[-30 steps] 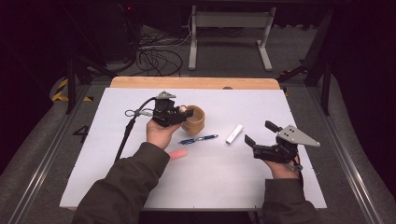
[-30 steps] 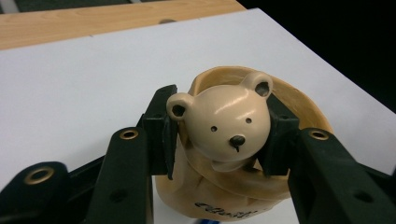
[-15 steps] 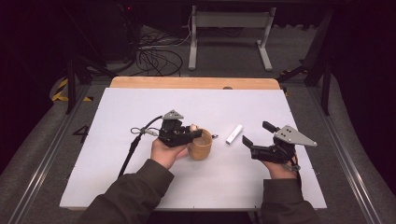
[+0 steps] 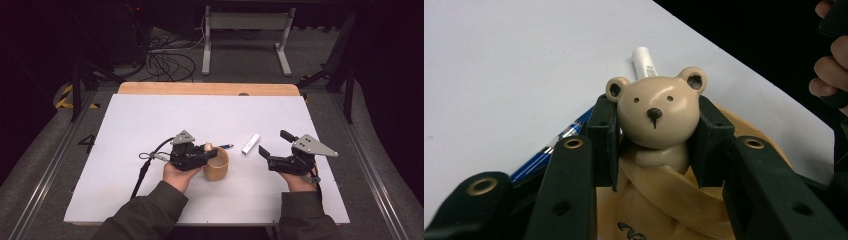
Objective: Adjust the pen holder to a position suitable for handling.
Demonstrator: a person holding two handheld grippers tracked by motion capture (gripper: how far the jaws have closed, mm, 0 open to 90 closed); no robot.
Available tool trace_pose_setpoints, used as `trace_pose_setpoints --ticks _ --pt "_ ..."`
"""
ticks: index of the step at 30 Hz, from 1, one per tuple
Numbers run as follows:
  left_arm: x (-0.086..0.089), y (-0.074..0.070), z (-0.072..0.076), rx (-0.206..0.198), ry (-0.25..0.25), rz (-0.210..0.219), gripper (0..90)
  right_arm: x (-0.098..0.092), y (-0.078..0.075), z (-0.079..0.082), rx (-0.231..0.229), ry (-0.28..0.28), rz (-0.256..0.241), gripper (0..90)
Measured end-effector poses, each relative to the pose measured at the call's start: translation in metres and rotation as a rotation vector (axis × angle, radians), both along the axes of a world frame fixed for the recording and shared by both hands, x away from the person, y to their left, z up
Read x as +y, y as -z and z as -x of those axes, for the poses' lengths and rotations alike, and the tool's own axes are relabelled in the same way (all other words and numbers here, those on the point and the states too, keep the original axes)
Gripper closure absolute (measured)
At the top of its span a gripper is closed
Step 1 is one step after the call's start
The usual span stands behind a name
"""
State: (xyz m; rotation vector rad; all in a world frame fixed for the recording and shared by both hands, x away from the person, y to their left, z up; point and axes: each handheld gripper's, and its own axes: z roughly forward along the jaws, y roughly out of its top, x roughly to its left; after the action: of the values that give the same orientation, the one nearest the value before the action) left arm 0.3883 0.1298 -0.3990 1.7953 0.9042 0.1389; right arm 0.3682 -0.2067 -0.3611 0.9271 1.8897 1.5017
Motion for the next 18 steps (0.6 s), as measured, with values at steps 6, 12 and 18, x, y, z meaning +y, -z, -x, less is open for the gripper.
trace_pose_setpoints --ticks 6,12,18 --pt "-0.003 0.009 0.008 -0.032 0.004 -0.027 61.4 0.001 0.000 0.000 -0.004 0.000 0.002 7.7" --pt "0.001 0.013 0.012 -0.048 0.010 -0.016 61.2 0.001 0.000 0.000 -0.005 -0.001 0.002 7.7" --pt "0.004 0.014 0.016 -0.076 0.019 -0.047 60.9 0.001 0.000 0.001 -0.008 -0.007 0.003 7.7"
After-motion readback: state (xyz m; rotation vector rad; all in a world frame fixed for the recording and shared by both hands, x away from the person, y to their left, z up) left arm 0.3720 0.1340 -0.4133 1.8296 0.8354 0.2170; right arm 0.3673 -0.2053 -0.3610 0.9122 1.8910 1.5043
